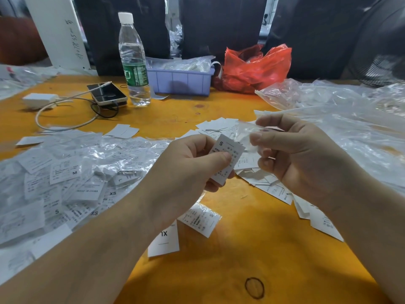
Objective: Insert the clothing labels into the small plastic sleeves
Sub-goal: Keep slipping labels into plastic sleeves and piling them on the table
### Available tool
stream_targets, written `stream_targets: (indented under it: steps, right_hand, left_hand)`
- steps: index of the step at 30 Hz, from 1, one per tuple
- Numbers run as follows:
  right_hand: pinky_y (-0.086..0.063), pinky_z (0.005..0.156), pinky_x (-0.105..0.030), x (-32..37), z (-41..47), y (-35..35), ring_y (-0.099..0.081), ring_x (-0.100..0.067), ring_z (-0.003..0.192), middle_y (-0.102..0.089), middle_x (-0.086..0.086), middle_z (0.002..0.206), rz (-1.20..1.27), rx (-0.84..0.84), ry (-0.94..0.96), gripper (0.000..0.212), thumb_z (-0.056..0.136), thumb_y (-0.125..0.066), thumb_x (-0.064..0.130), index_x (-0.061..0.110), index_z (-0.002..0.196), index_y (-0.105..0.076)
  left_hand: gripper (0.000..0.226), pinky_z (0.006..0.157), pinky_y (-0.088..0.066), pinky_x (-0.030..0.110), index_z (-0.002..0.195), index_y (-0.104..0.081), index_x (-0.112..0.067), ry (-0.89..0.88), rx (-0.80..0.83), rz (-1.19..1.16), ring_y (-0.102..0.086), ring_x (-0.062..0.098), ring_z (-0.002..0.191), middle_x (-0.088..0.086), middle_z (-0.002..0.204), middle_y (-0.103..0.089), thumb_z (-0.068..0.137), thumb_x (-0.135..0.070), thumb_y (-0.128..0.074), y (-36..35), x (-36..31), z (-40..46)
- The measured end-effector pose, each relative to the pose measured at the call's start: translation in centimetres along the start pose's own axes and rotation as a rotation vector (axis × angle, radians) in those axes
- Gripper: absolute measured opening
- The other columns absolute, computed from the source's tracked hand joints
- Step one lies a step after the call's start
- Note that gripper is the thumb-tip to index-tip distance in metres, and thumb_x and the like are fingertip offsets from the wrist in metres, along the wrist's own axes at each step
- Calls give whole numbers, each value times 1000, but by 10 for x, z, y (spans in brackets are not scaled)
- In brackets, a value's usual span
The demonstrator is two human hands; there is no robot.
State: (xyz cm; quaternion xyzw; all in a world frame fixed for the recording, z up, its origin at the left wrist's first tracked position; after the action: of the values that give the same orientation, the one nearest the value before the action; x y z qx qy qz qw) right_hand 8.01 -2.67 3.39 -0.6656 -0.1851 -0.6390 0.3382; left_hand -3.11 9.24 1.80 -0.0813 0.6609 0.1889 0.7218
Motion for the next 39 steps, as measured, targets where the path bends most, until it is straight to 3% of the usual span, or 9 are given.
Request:
stream_targets:
  steps: [5,22,35,39]
  right_hand:
    - [-42,44,-21,0,0,-1,-47,-10,50,-61,-1,66,31,-11,2,42,56,-75,10,13,97,-67]
    - [-41,44,-21,-1,-2,-5,-46,-10,50,-59,-2,68,51,-17,33,36,54,-76,12,14,88,-66]
    - [-47,48,-23,-5,-4,-10,-53,-12,53,-63,1,69,-37,51,46,30,59,-75,13,13,88,-66]
    - [-49,49,-24,-4,-5,-10,-55,-12,56,-65,0,70,-54,66,65,25,60,-75,13,15,84,-68]
  left_hand:
    - [9,62,-57,28,94,-69,-10,-16,-3,-15,-66,16,68,1,73,-73,92,-15,-62,0,-1,0]
    - [10,55,-56,27,76,-67,-16,-39,-39,-137,-70,18,70,4,73,-73,86,-17,-68,2,0,0]
    - [8,57,-59,29,83,-67,-10,-39,-34,-75,-67,16,66,3,70,-71,87,-16,-67,-1,-1,-2]
    - [10,59,-58,31,85,-68,-8,-30,-7,-45,-69,23,72,5,74,-72,86,-18,-69,-5,1,-1]
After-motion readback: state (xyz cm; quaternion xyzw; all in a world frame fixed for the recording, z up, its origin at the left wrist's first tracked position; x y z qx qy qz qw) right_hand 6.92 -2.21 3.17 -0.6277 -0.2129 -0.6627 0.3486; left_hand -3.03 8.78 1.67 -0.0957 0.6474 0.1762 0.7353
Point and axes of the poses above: each hand's wrist, its own z-axis towards the middle knuckle, its own y-axis out of the back of the hand, x = y × z, the point moved 6 cm from there along z, towards the middle knuckle
